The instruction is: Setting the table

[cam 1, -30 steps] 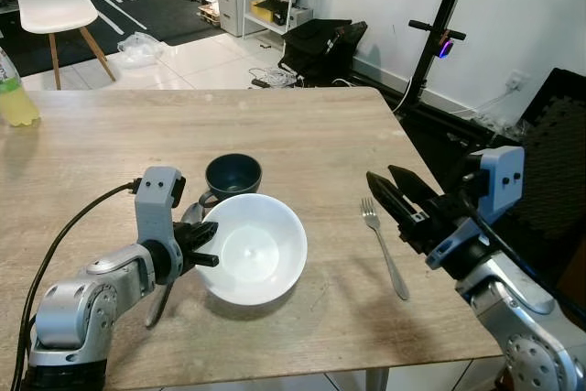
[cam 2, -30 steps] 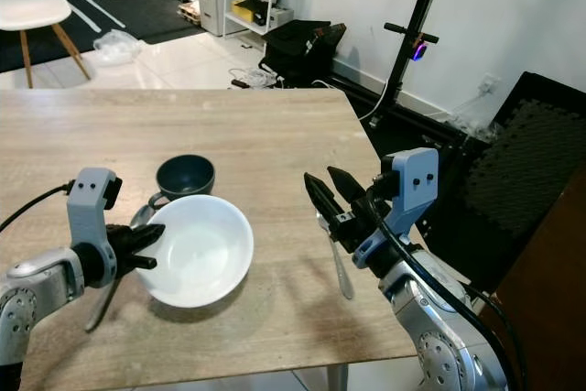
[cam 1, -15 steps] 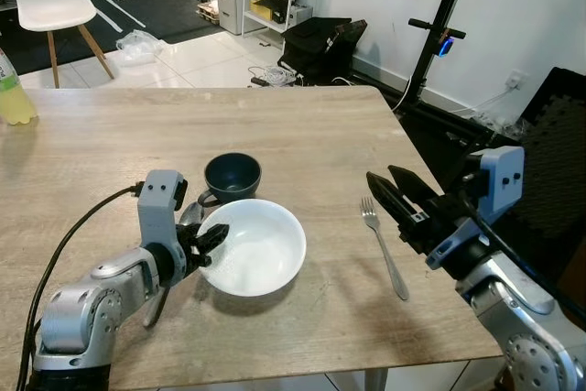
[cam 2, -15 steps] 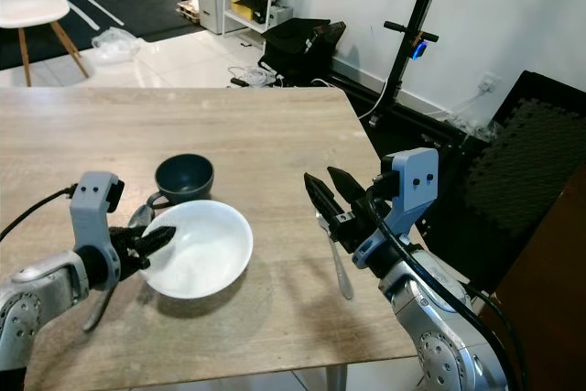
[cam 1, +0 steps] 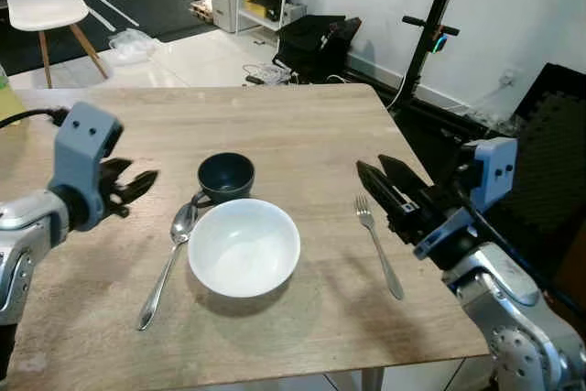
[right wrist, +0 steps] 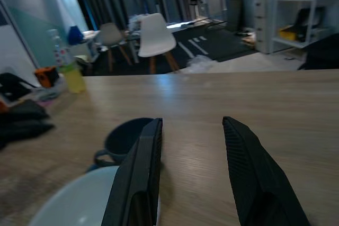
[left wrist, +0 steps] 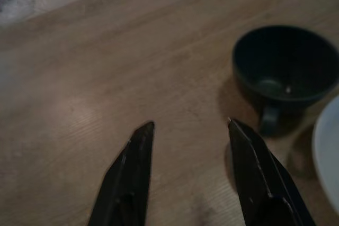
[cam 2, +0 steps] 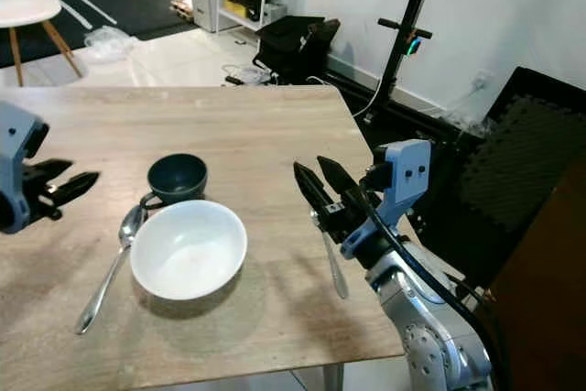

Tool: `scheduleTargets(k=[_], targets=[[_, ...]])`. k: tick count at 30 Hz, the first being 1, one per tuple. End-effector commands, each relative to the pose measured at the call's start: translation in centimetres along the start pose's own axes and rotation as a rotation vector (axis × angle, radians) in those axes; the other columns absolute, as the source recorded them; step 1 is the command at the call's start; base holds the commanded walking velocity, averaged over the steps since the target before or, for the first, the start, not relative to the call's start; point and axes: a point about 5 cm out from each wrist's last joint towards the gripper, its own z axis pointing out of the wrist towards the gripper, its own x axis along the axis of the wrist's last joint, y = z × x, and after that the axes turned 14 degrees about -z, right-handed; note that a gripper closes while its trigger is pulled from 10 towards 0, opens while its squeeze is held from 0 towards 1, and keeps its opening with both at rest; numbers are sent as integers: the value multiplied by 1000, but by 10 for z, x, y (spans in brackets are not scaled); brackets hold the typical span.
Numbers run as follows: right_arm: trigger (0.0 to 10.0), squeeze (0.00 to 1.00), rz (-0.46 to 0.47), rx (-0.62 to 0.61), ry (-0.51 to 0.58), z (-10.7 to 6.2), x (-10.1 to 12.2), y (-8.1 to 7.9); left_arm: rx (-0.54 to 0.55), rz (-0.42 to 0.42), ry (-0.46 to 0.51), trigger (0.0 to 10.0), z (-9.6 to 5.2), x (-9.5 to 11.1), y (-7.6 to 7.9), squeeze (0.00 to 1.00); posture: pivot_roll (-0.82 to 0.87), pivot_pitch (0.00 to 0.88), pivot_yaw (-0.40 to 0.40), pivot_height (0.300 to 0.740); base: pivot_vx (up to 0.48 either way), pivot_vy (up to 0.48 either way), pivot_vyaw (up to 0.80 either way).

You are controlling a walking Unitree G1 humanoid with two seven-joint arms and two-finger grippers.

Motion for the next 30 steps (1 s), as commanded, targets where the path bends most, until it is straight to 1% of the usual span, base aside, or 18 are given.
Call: scheduleTargets(k=[1, 3, 4, 7, 8, 10, 11, 12, 14, 15, 18, 20, 22, 23, 27, 28, 29, 30], targets=[[10000, 0, 19, 18, 11, 5, -1, -6, -89, -38, -77, 10000, 11, -24, 3, 0, 151, 120, 7, 740, 0, 0, 0], [10000, 0, 21, 25, 17, 7, 1, -8, -109, -44, -105, 10000, 18, -31, 1, 0, 143, 131, 0, 740, 0, 0, 0], [10000, 0, 23, 28, 20, 8, 1, -9, -124, -50, -106, 10000, 21, -31, 1, 0, 143, 131, 0, 740, 0, 0, 0], [10000, 0, 24, 39, 33, 13, 5, -12, -169, -30, -103, 10000, 29, -24, 1, 0, 122, 148, 2, 740, 0, 0, 0], [10000, 0, 24, 39, 33, 13, 5, -12, -169, -30, -103, 10000, 29, -24, 1, 0, 122, 148, 2, 740, 0, 0, 0], [10000, 0, 21, 63, 52, 18, 9, -17, -223, 29, -115, 10000, 37, -17, 5, 0, 116, 156, 7, 740, 0, 0, 0], [10000, 0, 23, 73, 62, 21, 11, -20, -224, 64, -118, 10000, 39, -12, 4, 0, 108, 162, 16, 740, 0, 0, 0], [10000, 0, 23, 73, 62, 21, 11, -20, -224, 64, -118, 10000, 39, -12, 4, 0, 108, 162, 16, 740, 0, 0, 0], [10000, 0, 27, 78, 72, 25, 12, -24, -222, 104, -122, 10000, 41, -8, 2, 0, 108, 162, 16, 740, 0, 0, 0], [10000, 0, 31, 76, 75, 25, 12, -25, -238, 112, -124, 10000, 42, -8, 1, 0, 108, 162, 16, 740, 0, 0, 0], [10000, 0, 43, 66, 78, 27, 12, -25, -277, 108, -137, 10000, 46, -10, 2, 0, 106, 171, 7, 740, 0, 0, 0], [10000, 0, 45, 66, 79, 28, 12, -26, -279, 105, -141, 10000, 48, -11, 2, 0, 106, 171, 7, 740, 0, 0, 0], [10000, 0, 49, 72, 82, 30, 13, -27, -284, 99, -141, 10000, 55, -13, 2, 0, 103, 174, 2, 740, 0, 0, 0], [10000, 0, 49, 72, 82, 30, 13, -27, -284, 99, -141, 10000, 55, -13, 2, 0, 103, 174, 2, 740, 0, 0, 0], [10000, 0, 50, 83, 81, 31, 13, -28, -279, 98, -126, 10000, 63, -10, 2, 0, 92, 178, -6, 740, 0, 0, 0], [10000, 0, 51, 83, 81, 31, 13, -28, -280, 98, -120, 8471, 65, -9, 3, 0, 92, 178, -6, 740, 0, 0, 0], [10000, 0, 51, 83, 82, 31, 13, -28, -282, 94, -115, 8824, 67, -8, 3, 0, 86, 179, -7, 740, 0, 0, 0], [10000, 0, 51, 83, 82, 31, 13, -28, -282, 94, -115, 8824, 67, -8, 3, 0, 86, 179, -7, 740, 0, 0, 0]])
